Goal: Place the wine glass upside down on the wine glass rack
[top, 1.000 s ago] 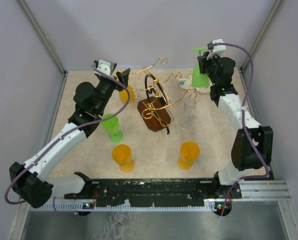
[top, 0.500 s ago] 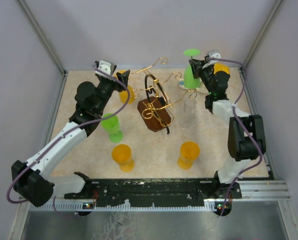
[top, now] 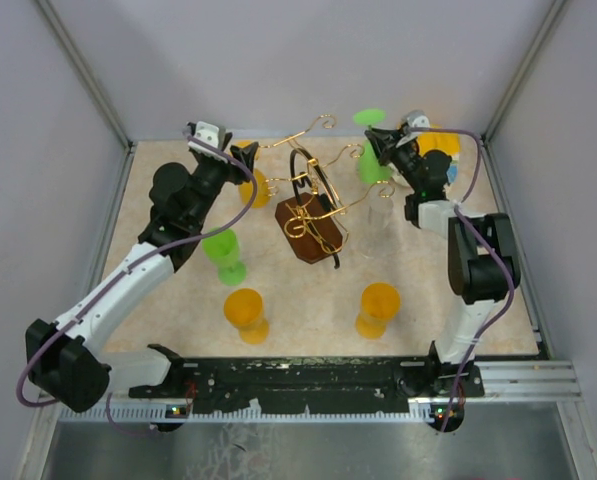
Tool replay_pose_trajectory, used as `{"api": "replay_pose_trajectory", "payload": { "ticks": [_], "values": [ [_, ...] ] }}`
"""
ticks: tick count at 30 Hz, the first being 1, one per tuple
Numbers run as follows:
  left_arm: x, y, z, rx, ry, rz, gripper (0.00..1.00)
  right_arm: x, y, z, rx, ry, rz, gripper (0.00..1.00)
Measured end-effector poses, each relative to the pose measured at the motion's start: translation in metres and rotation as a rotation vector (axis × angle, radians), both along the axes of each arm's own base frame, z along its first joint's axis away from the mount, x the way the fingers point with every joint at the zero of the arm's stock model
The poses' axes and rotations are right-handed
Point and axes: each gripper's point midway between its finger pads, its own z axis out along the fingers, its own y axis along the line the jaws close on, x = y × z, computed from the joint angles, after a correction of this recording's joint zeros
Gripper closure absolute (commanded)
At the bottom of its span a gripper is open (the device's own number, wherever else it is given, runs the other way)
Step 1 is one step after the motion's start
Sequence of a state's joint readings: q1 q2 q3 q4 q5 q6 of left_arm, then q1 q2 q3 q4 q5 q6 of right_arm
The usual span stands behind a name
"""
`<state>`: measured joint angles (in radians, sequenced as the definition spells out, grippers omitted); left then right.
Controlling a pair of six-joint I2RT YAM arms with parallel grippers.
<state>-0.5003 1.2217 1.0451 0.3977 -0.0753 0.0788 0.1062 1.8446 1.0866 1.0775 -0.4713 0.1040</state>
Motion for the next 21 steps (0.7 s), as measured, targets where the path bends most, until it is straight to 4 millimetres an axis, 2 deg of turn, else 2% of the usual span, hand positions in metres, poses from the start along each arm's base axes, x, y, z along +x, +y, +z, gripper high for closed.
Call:
{"api": "replay_pose_trajectory", "payload": {
  "ticks": [10, 14, 21],
  "values": [
    [0.004, -0.001, -0.009, 0.008, 0.019, -0.003, 0.36, 0.005, 0.013, -0.036, -0.037, 0.019, 0.123, 1.00],
    [0.007, -0.002, -0.012, 0.005, 0.025, -0.006, 0.36, 0.005, 0.013, -0.037, -0.027, -0.005, 0.155, 1.00],
    [0.013, -0.007, -0.025, 0.011, 0.055, -0.011, 0.36, -0.001, 0.016, -0.019, -0.014, -0.093, 0.189, 1.00]
  ]
}}
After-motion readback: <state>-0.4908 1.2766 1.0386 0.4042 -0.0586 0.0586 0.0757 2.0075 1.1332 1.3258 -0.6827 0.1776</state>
